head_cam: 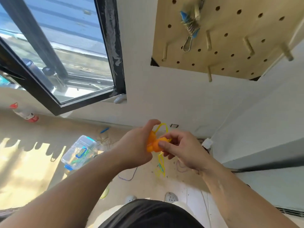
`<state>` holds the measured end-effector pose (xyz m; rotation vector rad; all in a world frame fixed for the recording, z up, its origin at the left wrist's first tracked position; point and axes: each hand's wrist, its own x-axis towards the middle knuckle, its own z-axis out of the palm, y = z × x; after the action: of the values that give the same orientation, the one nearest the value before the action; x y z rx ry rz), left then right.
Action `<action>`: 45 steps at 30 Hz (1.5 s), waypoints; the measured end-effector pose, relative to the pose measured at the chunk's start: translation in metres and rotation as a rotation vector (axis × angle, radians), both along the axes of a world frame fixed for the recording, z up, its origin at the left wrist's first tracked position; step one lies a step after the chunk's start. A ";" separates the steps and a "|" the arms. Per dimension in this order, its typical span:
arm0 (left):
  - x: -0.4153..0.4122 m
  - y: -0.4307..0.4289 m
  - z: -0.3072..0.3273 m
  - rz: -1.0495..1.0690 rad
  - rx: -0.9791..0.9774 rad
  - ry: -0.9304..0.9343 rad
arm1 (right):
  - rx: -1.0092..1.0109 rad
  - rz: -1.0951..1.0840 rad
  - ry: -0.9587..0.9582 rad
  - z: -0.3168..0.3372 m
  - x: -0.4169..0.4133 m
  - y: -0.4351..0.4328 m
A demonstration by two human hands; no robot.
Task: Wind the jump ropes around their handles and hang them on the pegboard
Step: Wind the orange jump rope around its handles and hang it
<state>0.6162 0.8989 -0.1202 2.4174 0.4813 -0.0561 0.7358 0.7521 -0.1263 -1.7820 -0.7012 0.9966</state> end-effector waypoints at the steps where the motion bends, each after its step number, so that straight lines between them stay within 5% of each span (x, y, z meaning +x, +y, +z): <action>1: 0.001 0.001 0.002 -0.030 -0.022 0.008 | -0.030 0.018 -0.034 0.002 0.003 -0.004; 4: 0.006 0.002 0.013 -0.120 -0.064 0.053 | -0.041 -0.022 -0.252 0.008 0.020 -0.022; 7: 0.011 -0.004 0.021 -0.231 -0.027 0.098 | -0.110 0.226 -0.453 0.020 0.035 -0.034; 10: 0.018 -0.012 0.024 -0.220 -0.051 0.073 | -0.140 0.400 -0.326 0.021 0.042 -0.033; 18: 0.038 -0.018 -0.002 -0.044 -0.078 0.045 | 0.080 0.285 -0.075 0.026 0.054 -0.049; 25: 0.051 -0.042 0.007 0.177 -0.537 -0.079 | 0.159 0.123 -0.001 0.022 0.058 -0.058; 28: 0.055 -0.048 0.015 0.336 -0.958 -0.198 | 0.119 0.075 -0.174 0.015 0.054 -0.060; 33: 0.068 -0.061 0.019 0.555 -1.466 -0.340 | -0.075 0.109 -0.773 0.016 0.036 -0.049; 36: 0.074 -0.064 0.030 0.642 -1.543 -0.407 | -0.068 0.124 -1.019 0.020 0.021 -0.043; 45: 0.068 -0.058 0.036 0.565 -1.556 -0.518 | -0.007 0.081 -1.212 0.022 0.007 -0.036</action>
<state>0.6838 0.8411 -0.0841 0.6852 0.5365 0.3177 0.7424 0.7160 -0.1043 -2.2847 -1.4772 -0.1708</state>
